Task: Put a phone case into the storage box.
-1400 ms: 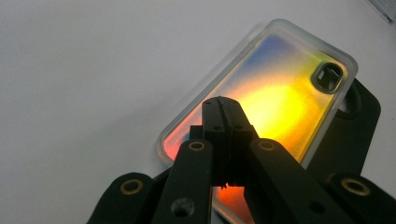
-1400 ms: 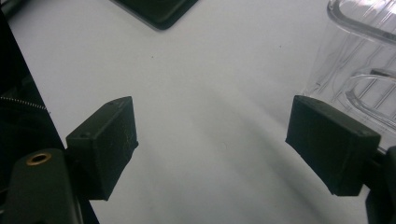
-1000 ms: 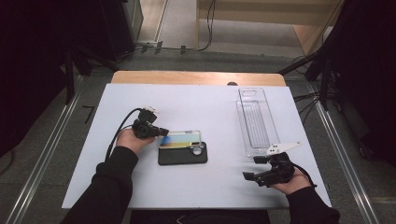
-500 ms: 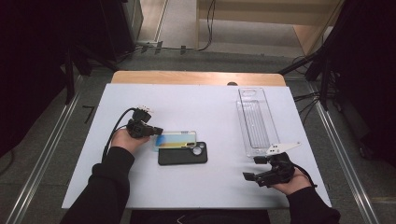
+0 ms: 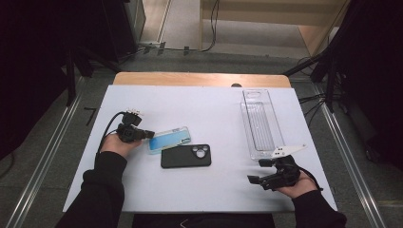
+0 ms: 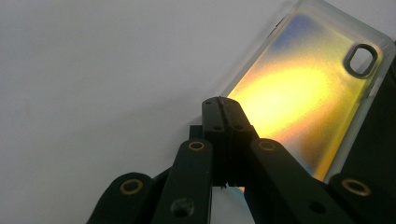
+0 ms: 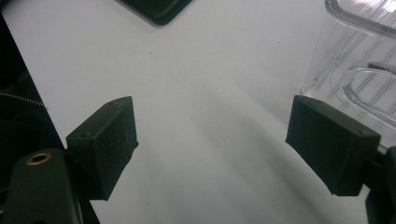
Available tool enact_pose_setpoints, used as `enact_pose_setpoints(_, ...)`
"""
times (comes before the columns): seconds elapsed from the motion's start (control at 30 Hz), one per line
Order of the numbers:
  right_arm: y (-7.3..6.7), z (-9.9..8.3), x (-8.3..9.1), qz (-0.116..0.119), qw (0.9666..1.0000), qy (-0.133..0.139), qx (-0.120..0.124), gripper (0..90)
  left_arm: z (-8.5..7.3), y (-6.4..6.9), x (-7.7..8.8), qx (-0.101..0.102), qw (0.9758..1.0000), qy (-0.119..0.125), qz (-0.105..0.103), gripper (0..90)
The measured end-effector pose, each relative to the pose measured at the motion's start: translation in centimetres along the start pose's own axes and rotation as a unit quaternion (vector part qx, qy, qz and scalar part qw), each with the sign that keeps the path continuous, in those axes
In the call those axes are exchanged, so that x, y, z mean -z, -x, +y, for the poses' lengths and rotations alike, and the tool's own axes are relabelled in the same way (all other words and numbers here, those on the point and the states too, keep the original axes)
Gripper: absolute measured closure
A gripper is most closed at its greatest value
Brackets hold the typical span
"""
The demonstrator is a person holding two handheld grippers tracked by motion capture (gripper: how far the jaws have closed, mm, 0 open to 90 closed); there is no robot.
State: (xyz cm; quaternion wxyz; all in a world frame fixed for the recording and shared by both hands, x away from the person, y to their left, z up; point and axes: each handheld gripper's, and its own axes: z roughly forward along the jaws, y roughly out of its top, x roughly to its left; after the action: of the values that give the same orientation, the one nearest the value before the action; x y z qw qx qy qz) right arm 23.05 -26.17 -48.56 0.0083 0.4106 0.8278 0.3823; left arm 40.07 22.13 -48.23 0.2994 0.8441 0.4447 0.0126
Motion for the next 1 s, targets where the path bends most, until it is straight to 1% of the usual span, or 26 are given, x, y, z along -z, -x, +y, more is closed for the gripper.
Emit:
enact_pose_setpoints(0.03,0.0,0.0,0.0,0.000,1.0000,0.000,0.000,14.4,-0.2,-0.1,0.1,0.006,1.0000,0.001,0.001,90.0)
enact_pose_setpoints(0.07,0.0,0.0,0.0,0.000,1.0000,0.000,0.001,14.4,-0.3,-0.2,0.3,0.004,1.0000,-0.002,0.004,90.0)
enact_pose_setpoints(0.1,0.0,0.0,0.0,0.000,1.0000,0.000,0.002,14.4,-0.5,-0.3,0.5,0.010,0.9999,-0.001,0.005,90.0)
enact_pose_setpoints(0.2,0.0,0.0,0.0,0.000,1.0000,0.000,0.002,14.4,-1.0,-0.6,1.0,0.015,0.9998,-0.003,0.009,90.0)
enact_pose_setpoints(0.23,0.0,0.0,0.0,0.000,1.0000,0.000,0.003,14.4,-1.1,-0.6,1.1,0.020,0.9998,-0.001,0.010,90.0)
enact_pose_setpoints(0.27,0.0,0.0,0.0,-0.001,1.0000,0.000,0.001,14.4,-1.3,-0.8,1.3,0.019,0.9997,-0.003,0.013,90.0)
enact_pose_setpoints(0.3,0.0,0.0,0.0,-0.001,1.0000,-0.001,0.001,14.4,-1.5,-0.9,1.5,0.027,0.9996,0.000,0.012,90.0)
enact_pose_setpoints(0.37,0.0,0.0,0.0,-0.001,1.0000,0.000,0.000,14.4,-1.7,-1.1,1.6,0.028,0.9995,0.001,0.012,90.0)
enact_pose_setpoints(0.4,0.0,0.0,0.0,-0.001,1.0000,0.000,0.001,14.4,-2.2,-1.2,1.9,0.037,0.9992,0.004,0.015,90.0)
enact_pose_setpoints(0.5,0.0,0.0,0.0,-0.001,1.0000,-0.001,0.001,14.4,-2.7,-1.3,2.3,0.042,0.9989,0.000,0.021,90.0)
enact_pose_setpoints(0.53,0.0,0.0,0.0,-0.001,1.0000,-0.001,0.001,14.4,-2.9,-1.3,2.4,0.044,0.9988,0.000,0.020,89.9)
enact_pose_setpoints(0.57,0.0,0.0,0.0,-0.001,1.0000,-0.001,0.001,14.4,-2.9,-1.3,2.4,0.044,0.9988,0.000,0.020,89.9)
enact_pose_setpoints(0.6,0.0,0.0,0.0,-0.001,1.0000,-0.001,0.001,14.4,-3.3,-1.3,2.7,0.041,0.9989,0.000,0.022,89.9)
enact_pose_setpoints(0.67,0.0,0.0,0.0,-0.001,1.0000,-0.001,0.001,14.4,-3.5,-1.2,2.9,0.042,0.9989,0.000,0.021,89.8)
enact_pose_setpoints(0.7,0.0,0.0,0.0,-0.002,1.0000,0.000,0.000,14.4,-3.6,-1.1,2.9,0.040,0.9990,0.002,0.020,89.5)
enact_pose_setpoints(0.73,0.0,0.0,0.0,-0.001,1.0000,0.000,0.001,14.4,-3.6,-1.0,2.9,0.040,0.9990,0.006,0.018,87.0)
enact_pose_setpoints(0.8,0.0,0.0,-0.1,-0.001,1.0000,0.000,0.000,14.4,-3.5,-0.9,3.1,0.035,0.9991,0.023,0.007,82.6)
enact_pose_setpoints(0.83,-0.1,0.1,-0.1,0.000,1.0000,0.000,-0.001,14.4,-3.5,-0.7,3.2,0.034,0.9989,0.031,0.003,82.2)
enact_pose_setpoints(0.87,-0.1,0.1,-0.1,0.000,1.0000,0.000,0.000,14.4,-3.4,-0.6,3.3,0.037,0.9986,0.038,-0.004,79.9)
enact_pose_setpoints(0.93,0.0,0.1,0.0,0.000,1.0000,0.000,0.000,14.4,-3.3,-0.2,3.7,0.042,0.9978,0.049,-0.017,73.2)
enact_pose_setpoints(0.97,0.0,0.1,0.0,0.000,1.0000,0.002,0.001,14.4,-3.3,0.2,3.9,0.038,0.9973,0.056,-0.027,70.4)
enact_pose_setpoints(1.0,0.0,0.1,0.0,0.000,1.0000,0.002,0.000,14.4,-3.4,0.5,4.1,0.036,0.9971,0.060,-0.032,65.3)
